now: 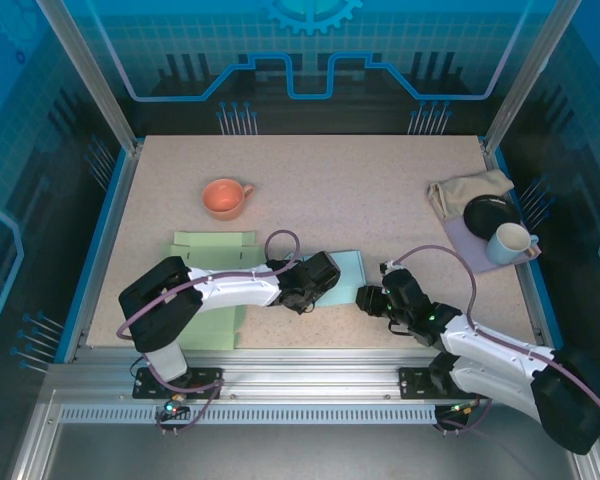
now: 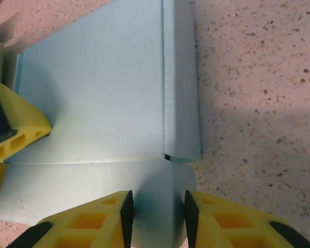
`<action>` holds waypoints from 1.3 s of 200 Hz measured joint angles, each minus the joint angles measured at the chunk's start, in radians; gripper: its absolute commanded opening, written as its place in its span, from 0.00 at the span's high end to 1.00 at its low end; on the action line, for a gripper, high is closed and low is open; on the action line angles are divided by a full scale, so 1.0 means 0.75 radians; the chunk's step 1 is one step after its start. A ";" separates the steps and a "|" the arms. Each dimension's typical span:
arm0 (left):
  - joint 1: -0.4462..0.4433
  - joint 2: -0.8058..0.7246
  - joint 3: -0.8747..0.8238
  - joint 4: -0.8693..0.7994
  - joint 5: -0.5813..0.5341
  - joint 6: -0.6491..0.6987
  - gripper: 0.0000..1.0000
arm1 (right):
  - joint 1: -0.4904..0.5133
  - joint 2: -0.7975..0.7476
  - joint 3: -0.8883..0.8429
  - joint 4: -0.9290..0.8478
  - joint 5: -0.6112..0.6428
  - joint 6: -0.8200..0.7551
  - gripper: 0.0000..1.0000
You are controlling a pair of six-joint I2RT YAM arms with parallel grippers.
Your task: Fold the paper box
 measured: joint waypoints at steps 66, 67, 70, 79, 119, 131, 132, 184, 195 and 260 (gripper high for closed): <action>0.003 0.006 0.000 0.009 -0.016 0.001 0.26 | 0.000 0.039 -0.018 0.076 0.008 -0.006 0.68; 0.003 0.006 0.000 0.009 -0.016 0.001 0.26 | 0.000 0.040 -0.018 0.077 0.010 -0.006 0.68; 0.003 0.006 0.000 0.010 -0.018 0.001 0.26 | 0.000 0.041 -0.019 0.079 0.012 -0.007 0.69; 0.003 0.008 0.001 0.011 -0.020 0.001 0.26 | 0.001 0.042 -0.023 0.088 0.018 -0.011 0.70; 0.009 0.018 0.005 0.026 -0.020 0.001 0.26 | 0.006 0.042 -0.063 0.167 0.065 -0.028 0.70; 0.009 0.020 0.006 0.030 -0.020 0.001 0.26 | 0.006 0.050 -0.071 0.190 0.076 -0.038 0.70; 0.009 0.020 0.006 0.031 -0.020 0.001 0.26 | 0.006 0.051 -0.071 0.193 0.077 -0.038 0.70; 0.010 0.025 0.006 0.049 -0.021 0.001 0.26 | 0.007 0.101 -0.096 0.288 0.121 -0.067 0.70; 0.010 0.028 0.006 0.051 -0.021 0.001 0.26 | 0.008 0.120 -0.101 0.305 0.128 -0.071 0.71; 0.010 0.032 0.006 0.059 -0.021 0.001 0.26 | 0.027 0.202 -0.123 0.437 0.190 -0.102 0.72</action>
